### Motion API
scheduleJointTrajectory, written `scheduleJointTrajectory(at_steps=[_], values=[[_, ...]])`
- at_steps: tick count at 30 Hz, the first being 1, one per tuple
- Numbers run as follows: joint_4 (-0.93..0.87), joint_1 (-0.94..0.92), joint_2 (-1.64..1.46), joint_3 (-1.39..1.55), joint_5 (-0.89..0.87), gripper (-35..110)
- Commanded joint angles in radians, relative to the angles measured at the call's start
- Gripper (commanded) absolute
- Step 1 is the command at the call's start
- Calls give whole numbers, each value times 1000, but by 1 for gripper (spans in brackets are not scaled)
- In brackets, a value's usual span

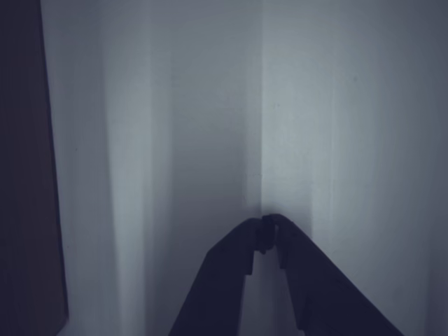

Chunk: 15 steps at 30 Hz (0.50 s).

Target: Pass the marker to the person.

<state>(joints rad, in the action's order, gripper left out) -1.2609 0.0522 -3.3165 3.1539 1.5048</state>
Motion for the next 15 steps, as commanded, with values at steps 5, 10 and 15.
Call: scheduleJointTrajectory(at_steps=[5, 10, 15], values=[[-5, -6, -14, 17, 0, -5], [-5, -5, -14, 17, 0, -5], [-5, 11, -14, 17, -6, -5]])
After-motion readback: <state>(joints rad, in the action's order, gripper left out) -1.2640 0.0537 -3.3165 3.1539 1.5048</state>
